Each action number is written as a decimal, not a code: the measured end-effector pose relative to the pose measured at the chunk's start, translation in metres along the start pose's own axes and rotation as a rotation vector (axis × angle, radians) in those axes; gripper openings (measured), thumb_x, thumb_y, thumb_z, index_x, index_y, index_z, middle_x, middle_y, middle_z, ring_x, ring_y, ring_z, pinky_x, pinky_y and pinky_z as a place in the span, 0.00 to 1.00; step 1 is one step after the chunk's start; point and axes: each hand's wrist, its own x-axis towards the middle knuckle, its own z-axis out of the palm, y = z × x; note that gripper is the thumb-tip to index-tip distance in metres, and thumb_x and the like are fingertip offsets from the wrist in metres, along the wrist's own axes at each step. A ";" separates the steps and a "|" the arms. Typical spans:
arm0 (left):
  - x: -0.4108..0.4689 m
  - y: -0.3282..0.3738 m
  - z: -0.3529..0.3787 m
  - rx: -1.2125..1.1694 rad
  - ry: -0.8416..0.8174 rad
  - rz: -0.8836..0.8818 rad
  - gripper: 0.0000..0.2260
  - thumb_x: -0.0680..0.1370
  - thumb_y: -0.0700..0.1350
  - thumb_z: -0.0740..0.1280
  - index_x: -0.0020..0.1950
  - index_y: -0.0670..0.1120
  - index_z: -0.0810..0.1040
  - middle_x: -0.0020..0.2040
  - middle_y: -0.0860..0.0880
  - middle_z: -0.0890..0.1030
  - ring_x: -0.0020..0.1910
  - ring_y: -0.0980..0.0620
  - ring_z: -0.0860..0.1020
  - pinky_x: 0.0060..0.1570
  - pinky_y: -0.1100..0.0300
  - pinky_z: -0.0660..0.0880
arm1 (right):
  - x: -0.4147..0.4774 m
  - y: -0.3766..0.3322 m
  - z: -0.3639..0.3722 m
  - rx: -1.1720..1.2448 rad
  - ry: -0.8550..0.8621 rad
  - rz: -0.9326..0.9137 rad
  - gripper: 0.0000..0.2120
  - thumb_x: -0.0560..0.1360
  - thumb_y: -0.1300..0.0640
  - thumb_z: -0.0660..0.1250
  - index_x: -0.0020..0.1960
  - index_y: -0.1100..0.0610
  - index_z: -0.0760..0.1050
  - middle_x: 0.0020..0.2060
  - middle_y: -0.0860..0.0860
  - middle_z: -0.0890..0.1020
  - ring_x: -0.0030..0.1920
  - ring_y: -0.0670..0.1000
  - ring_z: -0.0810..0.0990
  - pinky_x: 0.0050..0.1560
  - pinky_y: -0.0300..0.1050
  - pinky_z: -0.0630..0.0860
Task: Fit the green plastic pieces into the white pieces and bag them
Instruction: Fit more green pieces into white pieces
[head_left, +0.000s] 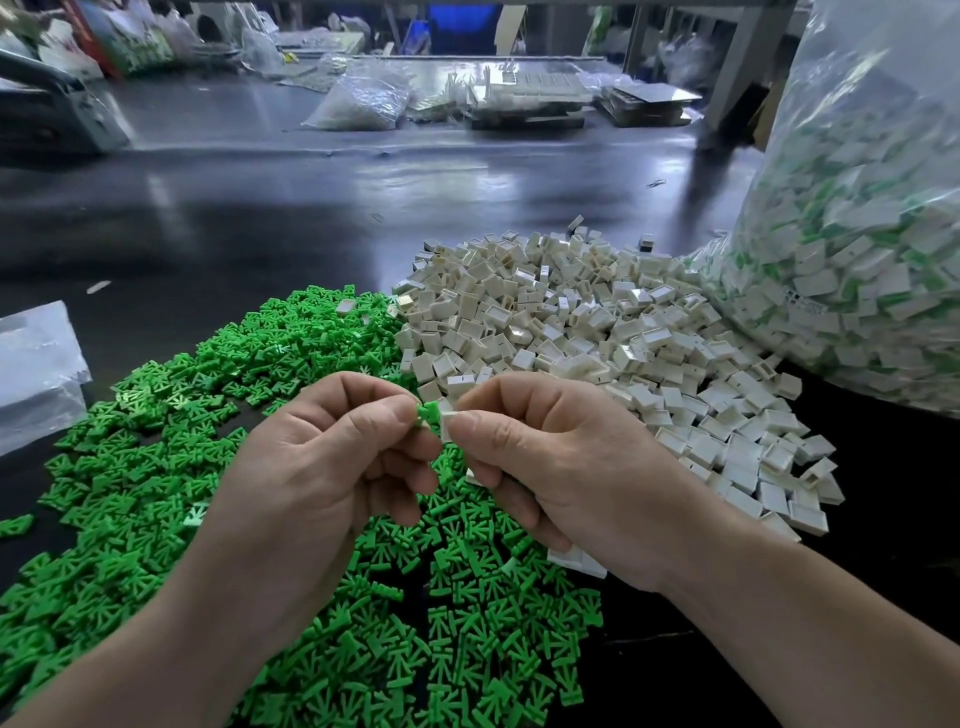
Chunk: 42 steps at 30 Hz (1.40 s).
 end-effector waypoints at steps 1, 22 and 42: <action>-0.001 0.000 0.001 0.010 0.006 0.006 0.02 0.70 0.47 0.71 0.40 0.50 0.82 0.35 0.42 0.82 0.29 0.49 0.79 0.24 0.61 0.73 | 0.000 0.000 0.000 0.003 0.004 -0.007 0.08 0.81 0.54 0.68 0.43 0.49 0.80 0.32 0.49 0.76 0.24 0.46 0.69 0.20 0.37 0.64; -0.009 0.003 0.007 0.078 0.014 0.072 0.04 0.71 0.48 0.70 0.40 0.48 0.82 0.36 0.40 0.82 0.31 0.46 0.80 0.26 0.60 0.74 | -0.001 -0.002 -0.001 0.017 -0.004 -0.071 0.06 0.80 0.54 0.68 0.45 0.50 0.80 0.31 0.49 0.76 0.24 0.43 0.70 0.21 0.34 0.65; -0.007 0.005 0.005 -0.418 -0.356 -0.276 0.17 0.69 0.47 0.78 0.57 0.44 0.83 0.38 0.41 0.84 0.34 0.48 0.84 0.29 0.60 0.80 | -0.003 -0.009 -0.007 0.228 -0.183 0.102 0.05 0.76 0.54 0.67 0.46 0.55 0.78 0.30 0.51 0.73 0.23 0.44 0.66 0.18 0.34 0.59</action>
